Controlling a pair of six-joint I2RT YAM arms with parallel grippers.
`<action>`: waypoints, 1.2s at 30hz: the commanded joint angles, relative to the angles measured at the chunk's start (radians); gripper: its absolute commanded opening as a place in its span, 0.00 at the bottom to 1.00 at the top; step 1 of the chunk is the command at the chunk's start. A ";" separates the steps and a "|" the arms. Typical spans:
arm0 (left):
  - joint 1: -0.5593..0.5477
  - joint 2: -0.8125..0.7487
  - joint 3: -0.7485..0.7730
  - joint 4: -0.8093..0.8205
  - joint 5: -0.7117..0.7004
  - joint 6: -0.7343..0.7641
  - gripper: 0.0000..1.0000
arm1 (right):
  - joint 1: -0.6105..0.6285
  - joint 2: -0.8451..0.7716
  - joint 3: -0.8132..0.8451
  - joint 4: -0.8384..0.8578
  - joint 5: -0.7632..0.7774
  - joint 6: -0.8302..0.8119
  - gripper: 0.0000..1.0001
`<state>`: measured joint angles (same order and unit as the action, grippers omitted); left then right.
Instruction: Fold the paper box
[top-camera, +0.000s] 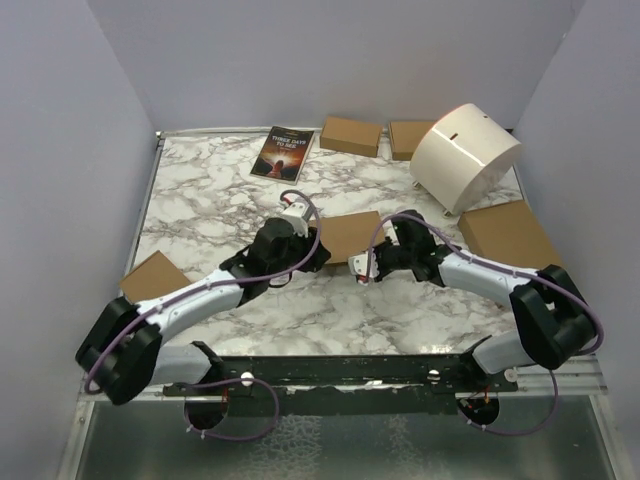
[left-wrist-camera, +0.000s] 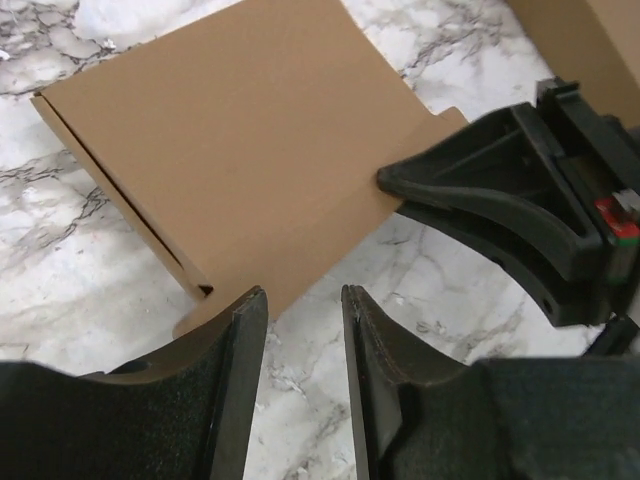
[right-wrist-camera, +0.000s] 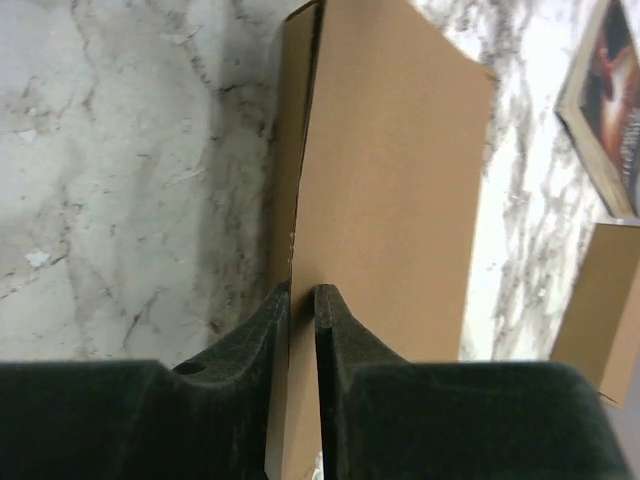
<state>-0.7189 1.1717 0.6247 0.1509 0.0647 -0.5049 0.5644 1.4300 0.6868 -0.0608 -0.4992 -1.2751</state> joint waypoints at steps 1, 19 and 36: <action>0.027 0.196 0.102 0.081 0.064 0.000 0.35 | 0.005 0.064 0.010 -0.150 -0.022 0.026 0.19; 0.073 0.361 0.139 0.108 0.140 -0.007 0.28 | -0.035 -0.069 0.204 -0.303 -0.211 0.332 0.56; 0.128 0.197 0.114 0.118 0.082 -0.048 0.45 | -0.366 0.215 0.372 -0.243 -0.364 0.941 0.40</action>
<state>-0.6037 1.4723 0.7715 0.2577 0.1963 -0.5308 0.2424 1.6573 1.0462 -0.3202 -0.8146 -0.4400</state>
